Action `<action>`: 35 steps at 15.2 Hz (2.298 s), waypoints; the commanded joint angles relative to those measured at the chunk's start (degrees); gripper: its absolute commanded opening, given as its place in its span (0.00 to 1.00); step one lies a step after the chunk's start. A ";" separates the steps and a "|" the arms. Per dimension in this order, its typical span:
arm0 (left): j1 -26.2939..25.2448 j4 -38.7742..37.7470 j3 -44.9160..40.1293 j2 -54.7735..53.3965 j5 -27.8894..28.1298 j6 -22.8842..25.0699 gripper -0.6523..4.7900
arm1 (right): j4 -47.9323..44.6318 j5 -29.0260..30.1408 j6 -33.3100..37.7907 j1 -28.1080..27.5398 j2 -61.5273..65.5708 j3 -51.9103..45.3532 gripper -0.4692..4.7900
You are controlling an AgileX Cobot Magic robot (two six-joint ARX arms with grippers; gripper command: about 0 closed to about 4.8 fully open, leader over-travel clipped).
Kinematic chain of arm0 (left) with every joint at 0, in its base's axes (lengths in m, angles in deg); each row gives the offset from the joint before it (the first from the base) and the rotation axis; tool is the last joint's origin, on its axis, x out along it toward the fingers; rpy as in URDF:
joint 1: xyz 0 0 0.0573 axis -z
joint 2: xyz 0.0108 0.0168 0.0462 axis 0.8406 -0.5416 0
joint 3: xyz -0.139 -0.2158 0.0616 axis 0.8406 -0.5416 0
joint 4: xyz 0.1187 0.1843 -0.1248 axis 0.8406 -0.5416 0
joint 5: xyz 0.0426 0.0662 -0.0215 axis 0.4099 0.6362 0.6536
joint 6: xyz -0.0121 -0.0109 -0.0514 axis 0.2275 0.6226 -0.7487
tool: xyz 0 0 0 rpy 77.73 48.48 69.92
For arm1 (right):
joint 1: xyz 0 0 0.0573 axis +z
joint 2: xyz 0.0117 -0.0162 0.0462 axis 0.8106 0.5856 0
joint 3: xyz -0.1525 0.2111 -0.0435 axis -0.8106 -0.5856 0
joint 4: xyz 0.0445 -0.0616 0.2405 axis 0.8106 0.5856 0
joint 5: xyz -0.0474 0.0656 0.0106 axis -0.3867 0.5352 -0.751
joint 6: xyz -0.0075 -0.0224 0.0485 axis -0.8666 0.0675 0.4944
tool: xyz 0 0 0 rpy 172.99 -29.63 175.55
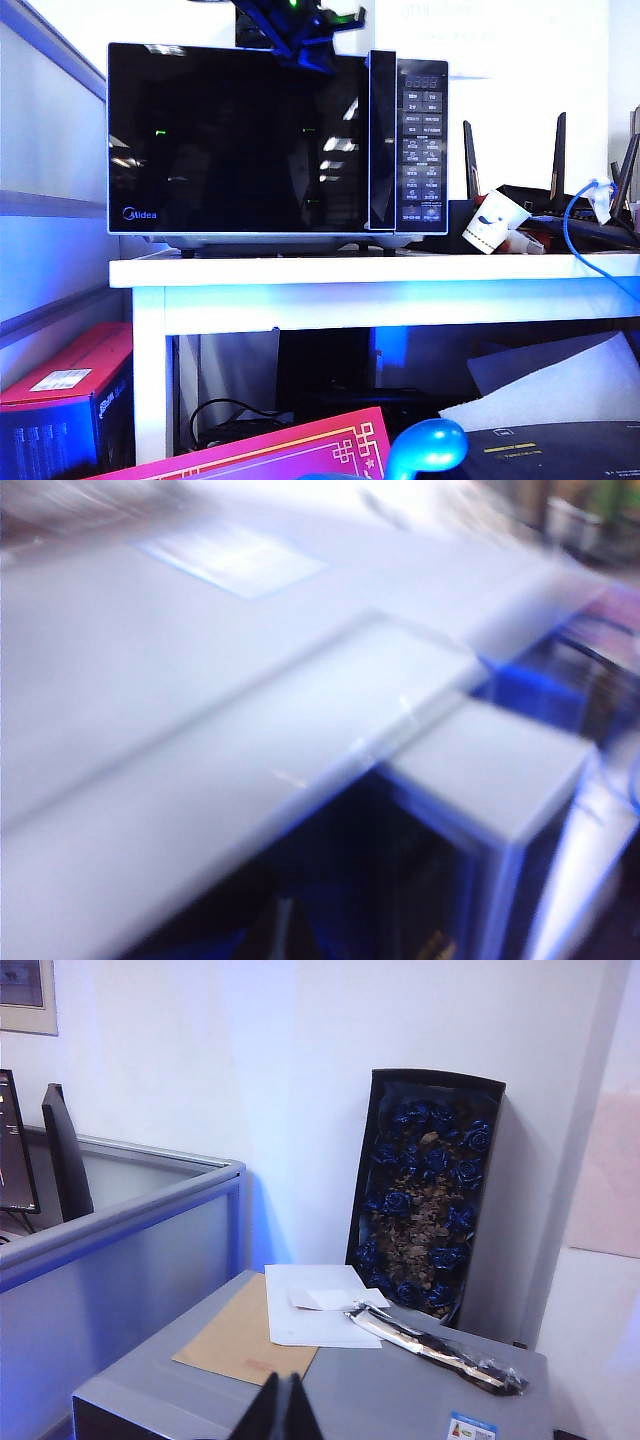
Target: Open the microwave door, place the box of snacks from the top of the microwave inside, then close the microwave door.
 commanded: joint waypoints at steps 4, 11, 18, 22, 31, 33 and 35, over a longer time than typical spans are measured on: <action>-0.04 -1.05 0.20 8.37 4.44 -1.01 0.11 | -0.02 -1.31 -3.02 0.04 -2.29 0.24 0.08; 1.46 -33.38 0.22 51.63 4.70 -1.60 0.11 | 14.32 -11.08 -6.27 0.17 -18.10 0.15 0.08; 1.36 -70.10 -0.87 82.68 13.42 -4.20 0.11 | 26.43 -8.22 -2.89 0.17 -23.98 -9.44 0.08; 0.09 -69.51 -22.88 101.53 14.99 -9.38 0.11 | 5.33 -5.95 -2.78 0.17 -43.10 -45.81 0.08; -1.07 -2.56 -100.37 118.01 -1.33 -13.40 0.11 | -22.01 -5.31 4.31 0.13 -82.42 -113.92 0.08; -1.14 2.12 -107.43 116.69 1.20 -12.70 0.11 | -22.01 -5.55 5.97 0.09 -86.90 -122.44 0.08; -1.14 2.08 -113.00 116.78 2.19 -11.58 0.11 | -22.03 -5.57 8.87 0.09 -90.60 -130.25 0.08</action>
